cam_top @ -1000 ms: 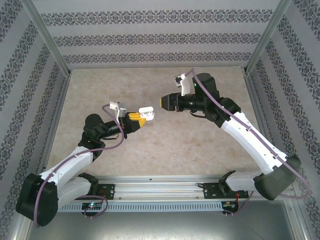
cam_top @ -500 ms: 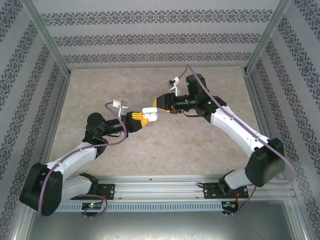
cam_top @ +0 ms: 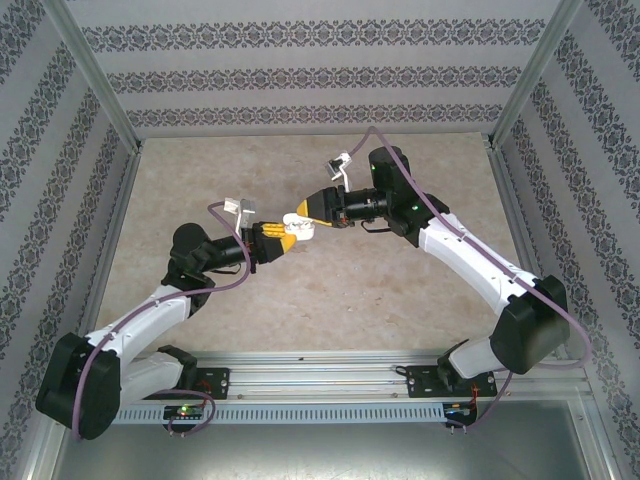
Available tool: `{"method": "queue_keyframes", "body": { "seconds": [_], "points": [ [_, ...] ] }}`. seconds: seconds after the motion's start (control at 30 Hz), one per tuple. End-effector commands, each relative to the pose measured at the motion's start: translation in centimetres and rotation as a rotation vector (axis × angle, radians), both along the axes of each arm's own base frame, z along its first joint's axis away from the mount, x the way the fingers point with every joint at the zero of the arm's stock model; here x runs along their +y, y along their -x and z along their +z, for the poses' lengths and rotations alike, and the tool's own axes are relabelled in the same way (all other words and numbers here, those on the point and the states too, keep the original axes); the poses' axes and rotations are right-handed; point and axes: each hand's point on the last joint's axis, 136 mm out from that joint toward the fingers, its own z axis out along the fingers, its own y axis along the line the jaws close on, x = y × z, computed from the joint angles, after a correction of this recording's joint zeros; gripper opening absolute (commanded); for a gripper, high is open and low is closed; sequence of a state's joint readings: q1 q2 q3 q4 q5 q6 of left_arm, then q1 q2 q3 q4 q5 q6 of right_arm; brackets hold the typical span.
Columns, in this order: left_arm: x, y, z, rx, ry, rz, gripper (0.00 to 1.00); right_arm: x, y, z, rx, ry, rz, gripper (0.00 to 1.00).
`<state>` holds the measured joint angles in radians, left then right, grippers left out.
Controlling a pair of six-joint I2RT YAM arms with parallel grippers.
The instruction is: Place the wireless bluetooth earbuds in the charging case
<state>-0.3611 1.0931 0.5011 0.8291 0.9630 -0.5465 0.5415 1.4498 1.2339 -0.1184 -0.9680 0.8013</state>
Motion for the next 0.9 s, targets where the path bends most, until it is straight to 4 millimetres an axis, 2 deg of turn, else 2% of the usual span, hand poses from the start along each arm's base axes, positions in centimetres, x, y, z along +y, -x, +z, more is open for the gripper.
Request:
{"method": "queue_keyframes", "body": {
  "seconds": [0.0,0.17,0.37,0.47,0.57,0.87],
  "points": [
    [0.0,-0.8,0.0,0.027,-0.018,0.043,0.00,0.3,2.3,2.1,-0.073,-0.062,0.098,0.47],
    [0.0,-1.1,-0.8,0.075,-0.037,0.055,0.00,-0.6,2.6,3.5,-0.144,-0.077,0.077,0.47],
    [0.1,-1.2,-1.7,0.110,-0.056,0.063,0.00,-2.8,2.3,5.3,-0.242,-0.089,-0.004,0.47],
    [0.2,-1.4,-2.6,0.131,-0.076,0.074,0.00,-4.2,1.5,4.9,-0.267,-0.045,-0.080,0.47],
    [0.4,-1.7,-4.9,0.190,-0.139,0.102,0.00,-5.7,0.5,3.8,-0.286,0.026,-0.173,0.48],
    [1.3,-1.8,-14.5,0.506,-0.310,0.156,0.00,-9.9,-0.8,0.5,-0.313,0.180,-0.388,0.53]
  ]
}}
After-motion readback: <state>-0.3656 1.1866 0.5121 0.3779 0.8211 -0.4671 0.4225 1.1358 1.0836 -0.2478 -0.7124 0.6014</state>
